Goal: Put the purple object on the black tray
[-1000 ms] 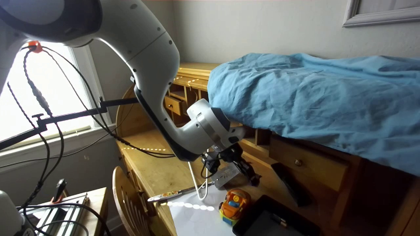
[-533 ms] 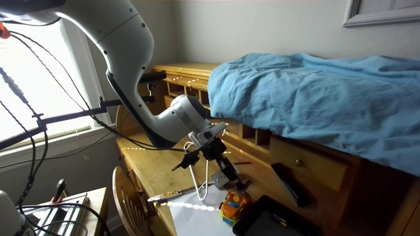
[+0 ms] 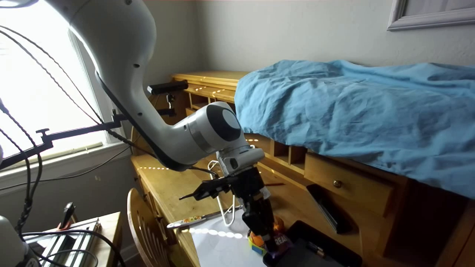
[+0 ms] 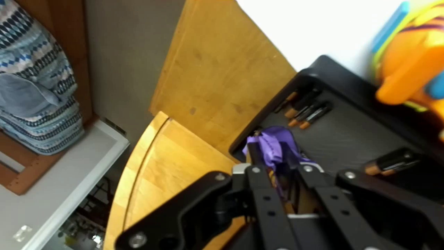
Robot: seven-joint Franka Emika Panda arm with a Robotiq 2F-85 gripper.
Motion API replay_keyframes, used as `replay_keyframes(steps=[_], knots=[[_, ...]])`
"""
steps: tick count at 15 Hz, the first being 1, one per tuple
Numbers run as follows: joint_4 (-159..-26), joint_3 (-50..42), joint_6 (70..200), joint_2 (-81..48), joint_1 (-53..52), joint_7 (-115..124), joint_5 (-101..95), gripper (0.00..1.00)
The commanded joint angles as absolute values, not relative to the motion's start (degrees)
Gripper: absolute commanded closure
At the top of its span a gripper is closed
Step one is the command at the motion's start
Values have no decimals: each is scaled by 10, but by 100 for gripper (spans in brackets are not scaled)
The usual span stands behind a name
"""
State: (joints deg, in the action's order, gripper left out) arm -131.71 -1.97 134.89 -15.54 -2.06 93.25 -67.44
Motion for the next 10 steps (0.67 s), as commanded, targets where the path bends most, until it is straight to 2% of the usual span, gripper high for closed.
replay_keyframes(steps=[1,8,10], knots=[[-1299,-32,1377,-148,26,844,-619,96],[-1205,-36,1453,-215,44,689,-556,96],[-1197,-34,1463,-222,40,659,-526,58]])
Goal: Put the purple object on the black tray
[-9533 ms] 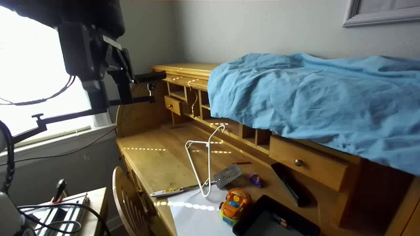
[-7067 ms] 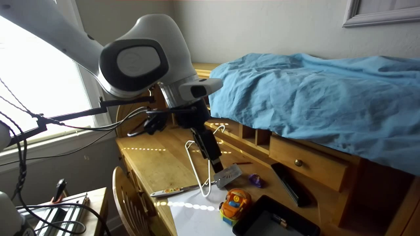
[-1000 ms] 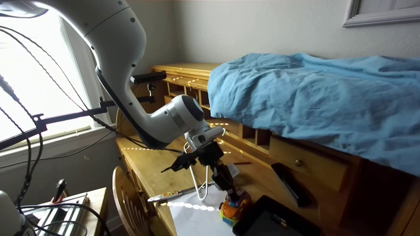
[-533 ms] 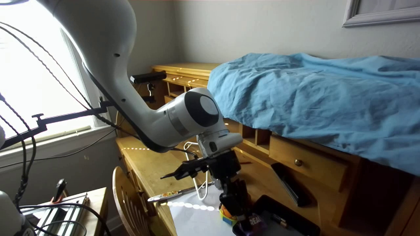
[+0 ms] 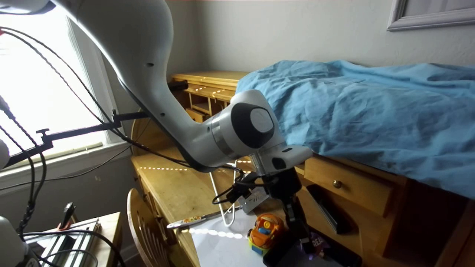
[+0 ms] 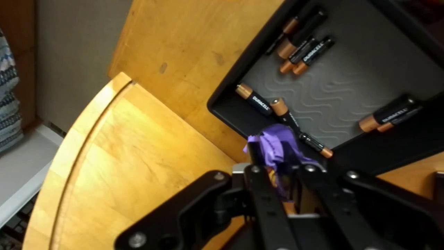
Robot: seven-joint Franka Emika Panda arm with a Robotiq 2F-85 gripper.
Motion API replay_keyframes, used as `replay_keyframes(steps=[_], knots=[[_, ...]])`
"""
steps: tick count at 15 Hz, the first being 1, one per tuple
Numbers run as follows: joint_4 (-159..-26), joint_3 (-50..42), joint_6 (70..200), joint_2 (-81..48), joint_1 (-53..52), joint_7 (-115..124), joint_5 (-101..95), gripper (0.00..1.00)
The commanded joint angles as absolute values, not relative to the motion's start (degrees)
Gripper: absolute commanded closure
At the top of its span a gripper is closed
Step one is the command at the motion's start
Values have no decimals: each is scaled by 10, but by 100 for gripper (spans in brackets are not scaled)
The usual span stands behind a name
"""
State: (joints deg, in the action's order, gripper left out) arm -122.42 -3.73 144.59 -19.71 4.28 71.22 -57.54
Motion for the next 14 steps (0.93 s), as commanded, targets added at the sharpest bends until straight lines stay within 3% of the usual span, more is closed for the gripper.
replay_keyframes(steps=[1,8,14], knots=[[-1200,-32,1462,-219,37,644,-508,53],[-1324,30,1473,-119,39,366,-295,3],[-1440,115,1445,0,67,120,-147,0]])
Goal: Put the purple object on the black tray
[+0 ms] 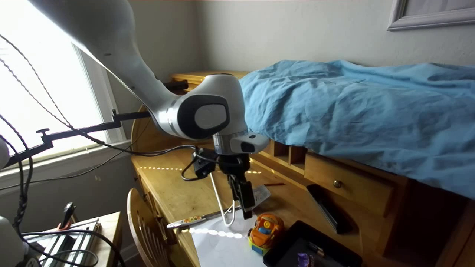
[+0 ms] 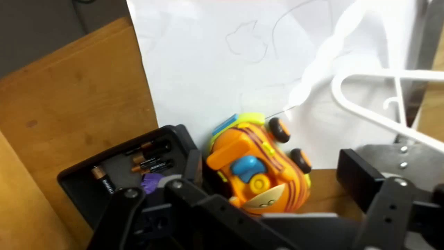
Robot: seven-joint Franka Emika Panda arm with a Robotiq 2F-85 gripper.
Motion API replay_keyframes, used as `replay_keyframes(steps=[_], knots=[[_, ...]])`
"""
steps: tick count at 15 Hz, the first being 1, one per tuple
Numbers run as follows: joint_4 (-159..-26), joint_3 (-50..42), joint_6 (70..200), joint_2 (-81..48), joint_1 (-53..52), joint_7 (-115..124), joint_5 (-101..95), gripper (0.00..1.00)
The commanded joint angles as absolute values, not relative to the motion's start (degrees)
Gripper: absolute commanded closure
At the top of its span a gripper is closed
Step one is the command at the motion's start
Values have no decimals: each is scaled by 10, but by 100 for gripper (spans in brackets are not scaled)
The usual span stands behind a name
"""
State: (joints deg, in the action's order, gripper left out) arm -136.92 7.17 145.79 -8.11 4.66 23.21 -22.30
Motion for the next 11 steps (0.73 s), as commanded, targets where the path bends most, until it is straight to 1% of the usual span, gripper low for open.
replay_keyframes(steps=[1,2,3,4,7,8,11], knots=[[-1454,134,1426,21,70,78,-109,0],[-1462,143,1405,37,64,36,-69,0],[-1463,104,1361,61,13,-4,-28,0],[-1463,98,1315,84,8,-34,-4,0],[-1454,80,1200,129,-10,19,-25,0],[-1439,78,1243,84,-15,13,-31,0],[-1440,72,1204,116,-17,14,-32,0]])
